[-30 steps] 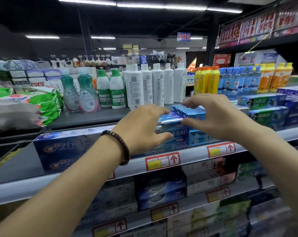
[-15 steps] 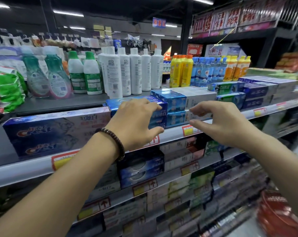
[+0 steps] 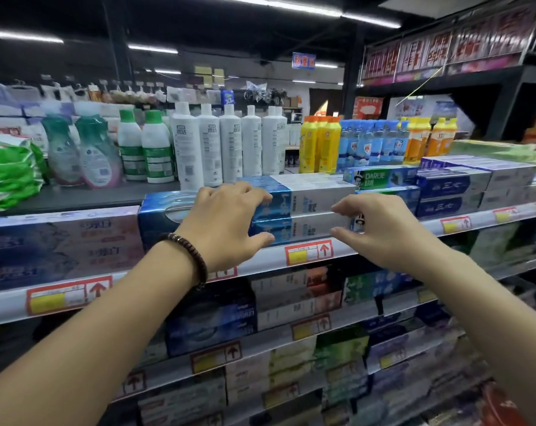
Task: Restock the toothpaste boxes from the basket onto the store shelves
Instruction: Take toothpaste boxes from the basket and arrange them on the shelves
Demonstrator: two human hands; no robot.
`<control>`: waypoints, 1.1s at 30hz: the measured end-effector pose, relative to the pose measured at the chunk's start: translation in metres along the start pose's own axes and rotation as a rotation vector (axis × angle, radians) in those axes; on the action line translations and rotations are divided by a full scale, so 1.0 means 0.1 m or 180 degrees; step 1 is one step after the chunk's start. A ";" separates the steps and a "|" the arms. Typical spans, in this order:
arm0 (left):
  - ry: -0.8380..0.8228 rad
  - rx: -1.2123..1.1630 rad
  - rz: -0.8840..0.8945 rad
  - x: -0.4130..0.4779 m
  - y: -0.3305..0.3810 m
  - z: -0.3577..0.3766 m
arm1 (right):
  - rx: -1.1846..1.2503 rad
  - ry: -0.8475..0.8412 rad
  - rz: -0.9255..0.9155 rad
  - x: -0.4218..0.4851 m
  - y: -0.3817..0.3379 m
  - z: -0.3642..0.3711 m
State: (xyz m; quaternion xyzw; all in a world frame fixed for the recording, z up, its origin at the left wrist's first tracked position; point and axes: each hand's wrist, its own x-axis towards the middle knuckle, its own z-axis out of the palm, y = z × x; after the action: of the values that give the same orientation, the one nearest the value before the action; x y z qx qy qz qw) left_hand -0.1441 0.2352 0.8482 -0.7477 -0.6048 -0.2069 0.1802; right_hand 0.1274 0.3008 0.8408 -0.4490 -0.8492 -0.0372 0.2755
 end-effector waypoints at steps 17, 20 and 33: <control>-0.0348 0.0607 -0.0667 0.57 0.28 0.21 | -0.0591 -0.0353 -0.0737 0.79 0.74 0.09; -0.0450 0.0571 -0.0649 0.63 0.19 0.22 | -0.0693 -0.0410 -0.0750 0.87 0.66 0.13; -0.0471 0.0492 -0.0388 0.58 0.05 0.27 | -0.1097 -0.0438 -0.0866 1.03 0.65 0.26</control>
State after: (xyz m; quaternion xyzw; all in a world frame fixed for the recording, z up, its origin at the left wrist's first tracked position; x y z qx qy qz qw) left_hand -0.1258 0.2959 0.8555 -0.7066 -0.6749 -0.1145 0.1791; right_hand 0.1210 0.4244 0.8584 -0.3722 -0.8998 -0.1877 0.1287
